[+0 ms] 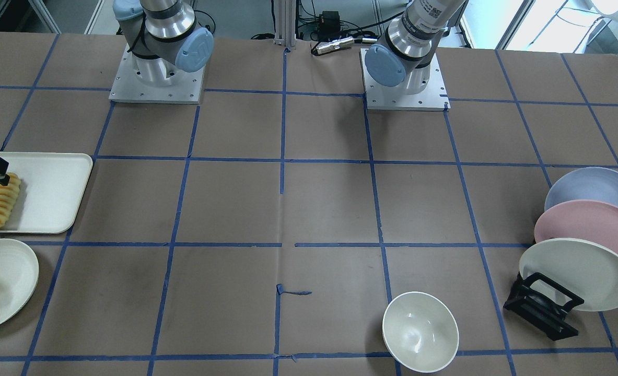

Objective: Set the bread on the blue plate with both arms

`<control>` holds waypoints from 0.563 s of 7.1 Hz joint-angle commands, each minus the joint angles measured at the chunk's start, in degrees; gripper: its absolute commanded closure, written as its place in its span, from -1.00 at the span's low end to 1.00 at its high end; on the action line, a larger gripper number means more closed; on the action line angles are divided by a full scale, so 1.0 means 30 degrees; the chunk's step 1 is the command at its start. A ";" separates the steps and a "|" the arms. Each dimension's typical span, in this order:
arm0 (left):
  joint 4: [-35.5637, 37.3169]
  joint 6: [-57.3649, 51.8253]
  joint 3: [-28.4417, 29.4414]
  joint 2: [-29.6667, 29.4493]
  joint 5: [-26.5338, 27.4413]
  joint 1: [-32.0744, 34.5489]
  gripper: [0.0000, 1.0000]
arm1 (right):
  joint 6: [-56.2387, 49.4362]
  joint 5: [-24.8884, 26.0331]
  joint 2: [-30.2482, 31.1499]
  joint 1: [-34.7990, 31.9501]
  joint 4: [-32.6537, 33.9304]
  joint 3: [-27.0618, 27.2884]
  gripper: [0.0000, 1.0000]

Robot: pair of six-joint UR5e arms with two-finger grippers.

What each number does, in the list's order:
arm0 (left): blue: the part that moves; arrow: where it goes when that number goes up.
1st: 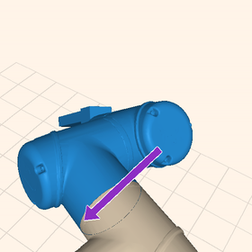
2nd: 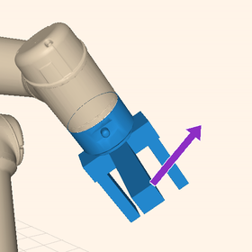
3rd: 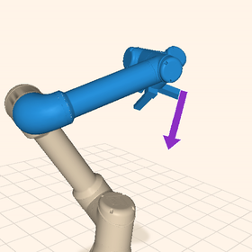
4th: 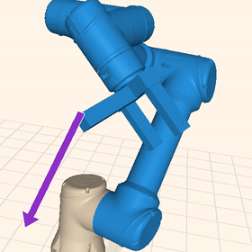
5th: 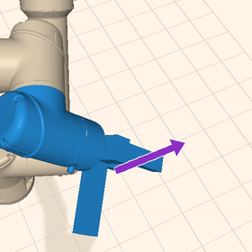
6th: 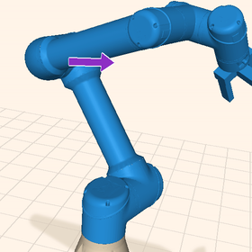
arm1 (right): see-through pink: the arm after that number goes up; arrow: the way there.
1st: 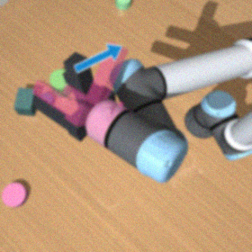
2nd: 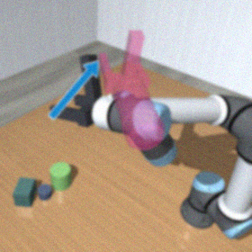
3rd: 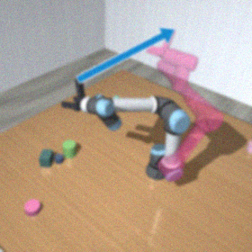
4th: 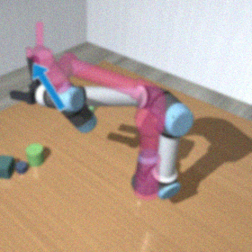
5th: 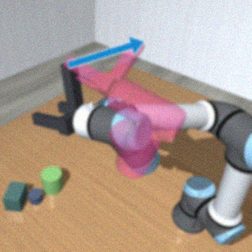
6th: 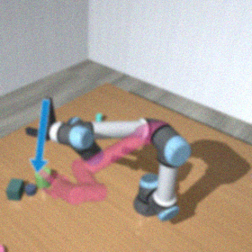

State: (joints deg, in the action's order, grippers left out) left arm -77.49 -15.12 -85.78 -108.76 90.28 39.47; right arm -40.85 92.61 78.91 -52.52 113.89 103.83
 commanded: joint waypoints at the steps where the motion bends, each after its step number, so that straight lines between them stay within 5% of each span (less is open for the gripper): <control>1: 0.0693 -0.0117 -0.0089 -0.1389 0.0955 -0.0208 -0.85 | -0.2582 -0.0109 -0.2534 0.1623 0.3269 0.0077 -1.00; 2: 0.0694 -0.0057 -0.0118 -0.1684 0.0990 -0.0208 -0.83 | -0.2150 0.0094 -0.3415 0.1656 0.3633 0.0077 -1.00; 4: 0.0665 -0.0028 -0.0089 -0.1833 0.2152 -0.0208 -0.16 | -0.1010 -0.0020 -0.3833 0.1656 0.3637 0.0194 -1.00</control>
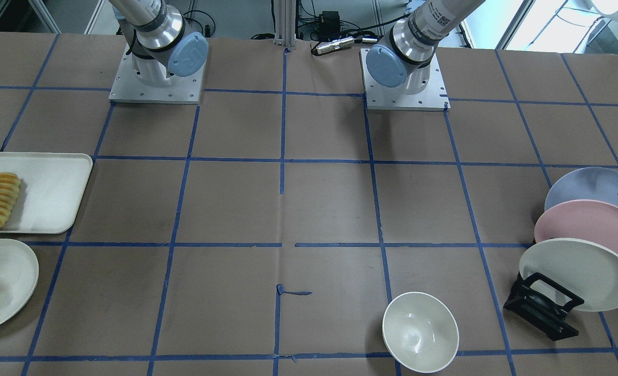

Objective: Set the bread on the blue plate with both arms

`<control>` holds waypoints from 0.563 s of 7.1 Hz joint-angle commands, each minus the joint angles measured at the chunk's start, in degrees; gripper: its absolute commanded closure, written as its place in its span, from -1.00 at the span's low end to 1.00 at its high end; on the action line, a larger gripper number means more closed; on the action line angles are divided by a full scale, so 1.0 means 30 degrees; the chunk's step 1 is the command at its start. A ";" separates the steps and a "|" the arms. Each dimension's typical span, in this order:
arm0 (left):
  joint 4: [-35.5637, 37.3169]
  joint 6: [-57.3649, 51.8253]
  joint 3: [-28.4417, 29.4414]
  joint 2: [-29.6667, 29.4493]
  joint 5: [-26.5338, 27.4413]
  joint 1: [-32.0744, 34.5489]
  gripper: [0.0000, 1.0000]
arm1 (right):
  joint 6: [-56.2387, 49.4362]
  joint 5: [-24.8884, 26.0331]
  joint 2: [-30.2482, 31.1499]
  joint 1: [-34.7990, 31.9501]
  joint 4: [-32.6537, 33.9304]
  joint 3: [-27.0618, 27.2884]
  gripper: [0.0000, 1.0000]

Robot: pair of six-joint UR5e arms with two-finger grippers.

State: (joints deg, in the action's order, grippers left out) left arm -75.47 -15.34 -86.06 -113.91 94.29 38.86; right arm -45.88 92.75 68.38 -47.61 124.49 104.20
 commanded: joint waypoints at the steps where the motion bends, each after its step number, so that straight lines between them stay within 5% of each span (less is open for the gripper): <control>1: -0.0011 0.0045 0.0004 -0.0086 0.1349 -0.0004 0.21 | 0.0732 -0.0270 -0.0321 0.0020 0.0106 0.0218 -1.00; 3: -0.0011 0.0045 -0.0259 -0.0145 0.1355 -0.0033 1.00 | 0.0674 -0.0244 -0.0786 0.0020 0.0164 0.0366 -1.00; 4: -0.0011 0.0045 -0.0260 -0.0144 0.1384 -0.0063 1.00 | 0.0674 -0.0040 -0.1167 0.0020 0.0164 0.0366 -1.00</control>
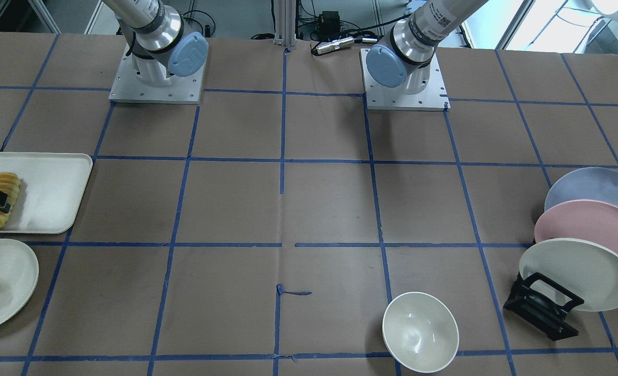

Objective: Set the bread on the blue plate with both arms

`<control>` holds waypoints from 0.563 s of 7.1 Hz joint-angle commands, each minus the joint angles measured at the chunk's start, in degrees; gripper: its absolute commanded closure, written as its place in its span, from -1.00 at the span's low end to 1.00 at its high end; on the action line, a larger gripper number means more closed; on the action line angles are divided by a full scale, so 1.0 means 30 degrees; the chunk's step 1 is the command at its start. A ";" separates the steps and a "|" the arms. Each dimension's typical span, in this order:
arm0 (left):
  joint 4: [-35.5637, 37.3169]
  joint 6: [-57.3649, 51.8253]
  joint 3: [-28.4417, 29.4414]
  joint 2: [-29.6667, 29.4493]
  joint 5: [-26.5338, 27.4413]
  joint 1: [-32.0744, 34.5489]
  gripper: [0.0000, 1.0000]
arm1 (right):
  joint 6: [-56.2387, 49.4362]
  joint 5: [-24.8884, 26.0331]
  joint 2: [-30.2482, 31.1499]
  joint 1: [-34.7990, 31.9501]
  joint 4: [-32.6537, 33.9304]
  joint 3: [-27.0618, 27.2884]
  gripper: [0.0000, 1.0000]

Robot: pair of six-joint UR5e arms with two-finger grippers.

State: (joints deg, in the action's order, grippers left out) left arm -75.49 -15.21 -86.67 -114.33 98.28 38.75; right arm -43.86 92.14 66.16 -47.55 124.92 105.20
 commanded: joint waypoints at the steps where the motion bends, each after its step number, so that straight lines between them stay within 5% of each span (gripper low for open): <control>1: -0.0060 0.0000 -0.0027 0.0226 0.0110 -0.0028 1.00 | 0.0000 0.0194 -0.0579 0.0000 0.0021 0.0030 -1.00; 2: -0.0292 -0.0058 0.0119 0.0519 0.0139 0.0001 1.00 | 0.0000 0.0194 -0.0551 0.0000 0.0021 0.0030 -0.54; 3: -0.0817 -0.0174 0.0497 0.0667 0.0198 -0.0056 1.00 | 0.0087 0.0194 -0.0551 0.0000 -0.0066 0.0030 0.80; 4: -0.1257 -0.0291 0.0733 0.1074 0.1329 -0.0318 1.00 | 0.0581 0.0194 -0.0493 0.0000 -0.0212 0.0001 1.00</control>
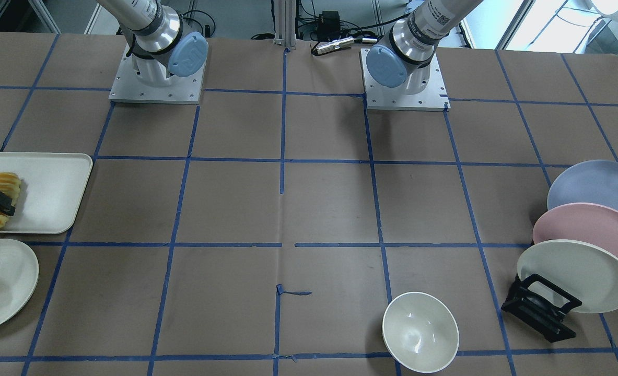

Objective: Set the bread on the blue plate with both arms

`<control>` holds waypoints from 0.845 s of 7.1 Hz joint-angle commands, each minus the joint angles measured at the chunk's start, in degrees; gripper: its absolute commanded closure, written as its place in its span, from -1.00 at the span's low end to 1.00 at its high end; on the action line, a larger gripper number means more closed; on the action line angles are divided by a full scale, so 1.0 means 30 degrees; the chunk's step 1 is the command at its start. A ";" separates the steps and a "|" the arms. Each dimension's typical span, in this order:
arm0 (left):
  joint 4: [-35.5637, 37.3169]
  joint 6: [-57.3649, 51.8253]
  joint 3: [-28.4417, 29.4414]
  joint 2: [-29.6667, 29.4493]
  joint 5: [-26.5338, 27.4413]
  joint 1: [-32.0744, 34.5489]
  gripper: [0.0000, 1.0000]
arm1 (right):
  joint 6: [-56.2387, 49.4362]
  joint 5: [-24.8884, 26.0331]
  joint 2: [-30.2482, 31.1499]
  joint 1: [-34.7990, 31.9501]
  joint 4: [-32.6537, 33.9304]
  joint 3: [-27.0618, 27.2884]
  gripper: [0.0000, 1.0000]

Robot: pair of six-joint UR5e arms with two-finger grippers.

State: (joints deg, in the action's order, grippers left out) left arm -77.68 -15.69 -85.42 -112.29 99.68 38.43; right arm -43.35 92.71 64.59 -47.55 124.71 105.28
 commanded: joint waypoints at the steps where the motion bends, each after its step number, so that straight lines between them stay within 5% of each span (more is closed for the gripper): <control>1: -0.1576 -0.0190 0.0813 0.0747 0.1715 -0.0617 1.00 | 0.0592 0.0091 0.0149 0.0000 -0.0348 -0.0053 1.00; 4: -0.8876 -0.0075 0.2311 0.2092 0.2544 -0.0826 1.00 | 0.3147 0.0005 0.2042 -0.0465 -0.3209 -0.0957 1.00; 5: -1.3145 0.0100 0.2283 0.2881 0.1993 -0.0797 1.00 | 0.3926 -0.0025 0.2866 -0.1223 -0.5078 -0.1484 1.00; 6: -1.5189 0.0798 0.2051 0.3556 -0.0449 -0.0594 1.00 | 0.4021 -0.0025 0.3483 -0.1869 -0.6692 -0.2214 1.00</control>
State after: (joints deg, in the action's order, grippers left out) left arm -113.28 -15.06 -78.89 -104.11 104.20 36.19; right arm -33.05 92.69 72.43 -50.88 110.52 100.94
